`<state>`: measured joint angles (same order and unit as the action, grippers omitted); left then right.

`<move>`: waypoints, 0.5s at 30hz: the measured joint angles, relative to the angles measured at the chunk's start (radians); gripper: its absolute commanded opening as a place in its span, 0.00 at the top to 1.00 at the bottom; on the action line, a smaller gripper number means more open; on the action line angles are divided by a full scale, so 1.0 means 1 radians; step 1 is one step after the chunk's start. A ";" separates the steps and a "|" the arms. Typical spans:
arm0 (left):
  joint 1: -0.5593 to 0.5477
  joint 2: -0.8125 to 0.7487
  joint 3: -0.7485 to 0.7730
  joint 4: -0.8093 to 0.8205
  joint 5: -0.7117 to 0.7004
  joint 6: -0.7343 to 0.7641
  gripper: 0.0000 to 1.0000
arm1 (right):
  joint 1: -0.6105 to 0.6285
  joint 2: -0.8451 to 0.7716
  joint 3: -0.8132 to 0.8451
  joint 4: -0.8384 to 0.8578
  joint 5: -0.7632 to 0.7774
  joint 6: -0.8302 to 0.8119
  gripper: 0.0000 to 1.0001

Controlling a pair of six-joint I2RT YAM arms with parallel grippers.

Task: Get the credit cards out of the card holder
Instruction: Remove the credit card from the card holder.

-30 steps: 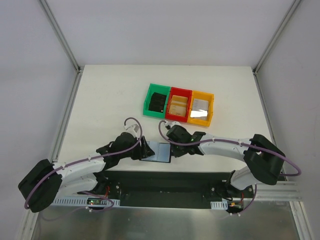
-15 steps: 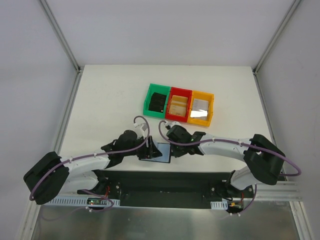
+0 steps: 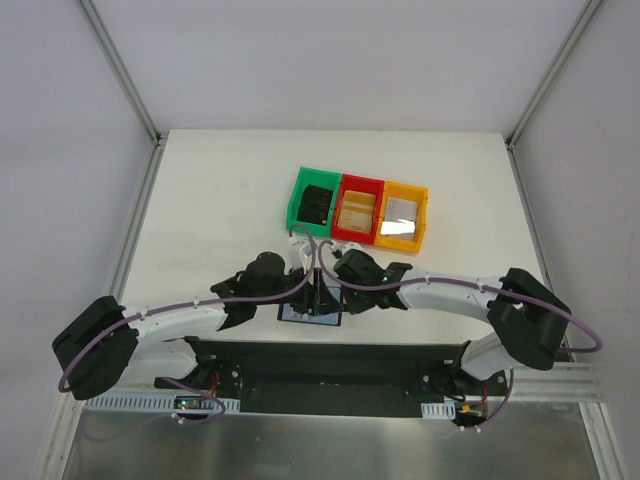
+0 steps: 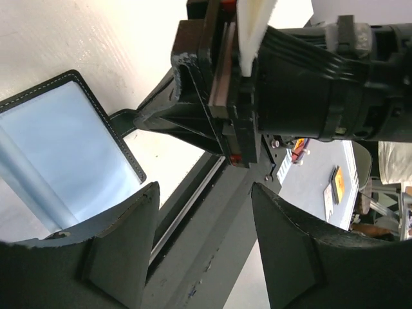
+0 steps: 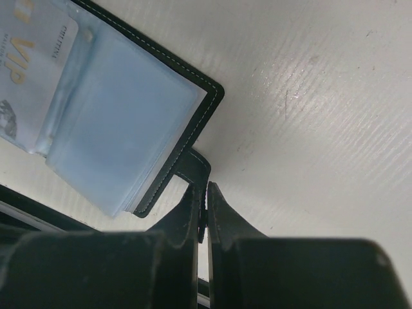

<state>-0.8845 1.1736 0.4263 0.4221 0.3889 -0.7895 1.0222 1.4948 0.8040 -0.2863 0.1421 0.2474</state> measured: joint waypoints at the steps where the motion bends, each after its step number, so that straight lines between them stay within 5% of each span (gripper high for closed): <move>1: 0.000 -0.008 -0.001 -0.002 0.000 0.003 0.40 | -0.002 0.000 0.000 -0.001 0.000 0.000 1.00; 7: 0.000 -0.175 -0.034 -0.058 -0.043 0.032 0.37 | -0.006 -0.043 -0.015 -0.018 0.021 0.000 0.95; 11: 0.003 -0.312 -0.057 -0.126 -0.106 0.051 0.37 | -0.010 -0.100 -0.028 -0.050 0.049 -0.003 0.78; 15: 0.028 -0.397 -0.094 -0.178 -0.145 0.051 0.37 | -0.011 -0.172 -0.030 -0.098 0.087 -0.010 0.50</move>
<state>-0.8562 0.7769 0.3325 0.2440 0.2440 -0.7387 1.0107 1.3224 0.7742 -0.3847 0.2291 0.2371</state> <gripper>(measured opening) 0.632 0.323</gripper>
